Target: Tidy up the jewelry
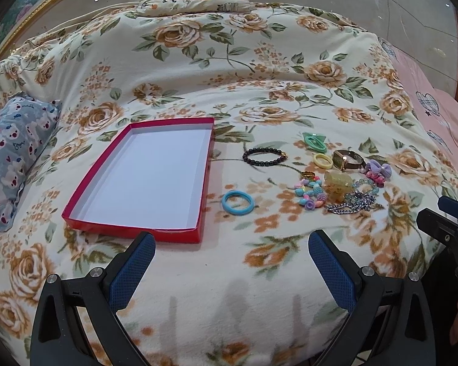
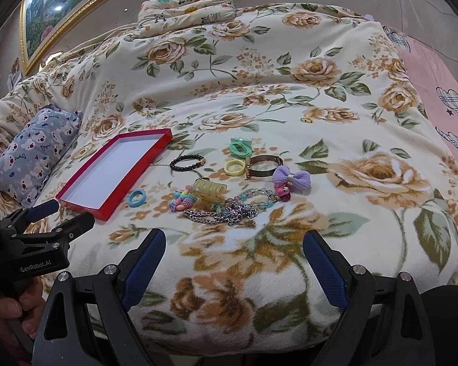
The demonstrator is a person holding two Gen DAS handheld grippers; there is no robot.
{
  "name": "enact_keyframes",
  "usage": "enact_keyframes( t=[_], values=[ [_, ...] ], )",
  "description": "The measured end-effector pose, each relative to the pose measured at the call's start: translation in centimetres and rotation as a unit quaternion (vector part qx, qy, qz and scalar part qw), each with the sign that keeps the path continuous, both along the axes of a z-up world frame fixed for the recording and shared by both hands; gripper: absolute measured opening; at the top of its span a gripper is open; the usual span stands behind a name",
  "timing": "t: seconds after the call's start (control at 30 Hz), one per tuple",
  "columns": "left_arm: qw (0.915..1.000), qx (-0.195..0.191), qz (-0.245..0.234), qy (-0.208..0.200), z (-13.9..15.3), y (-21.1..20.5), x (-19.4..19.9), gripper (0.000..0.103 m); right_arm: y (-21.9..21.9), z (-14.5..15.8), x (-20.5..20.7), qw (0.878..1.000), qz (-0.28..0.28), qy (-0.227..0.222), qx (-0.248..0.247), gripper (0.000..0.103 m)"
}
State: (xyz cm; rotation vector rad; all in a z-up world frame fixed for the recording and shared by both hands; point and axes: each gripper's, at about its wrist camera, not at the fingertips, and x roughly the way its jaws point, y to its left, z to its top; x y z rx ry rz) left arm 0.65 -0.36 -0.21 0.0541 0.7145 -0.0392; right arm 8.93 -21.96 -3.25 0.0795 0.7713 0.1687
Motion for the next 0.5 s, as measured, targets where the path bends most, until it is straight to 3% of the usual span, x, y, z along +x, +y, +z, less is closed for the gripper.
enact_keyframes(
  t=[0.17, 0.5],
  values=[
    [0.9996, -0.017, -0.014, 0.018, -0.4, 0.3, 0.8, 0.101, -0.5, -0.2, 0.5, 1.000, -0.006, 0.003, 0.000, 0.093],
    [0.9975, -0.016, -0.062, 0.030, 0.1, -1.2, 4.3, 0.101, -3.3, -0.8, 2.7, 0.999, -0.029, 0.015, 0.023, 0.092]
  ],
)
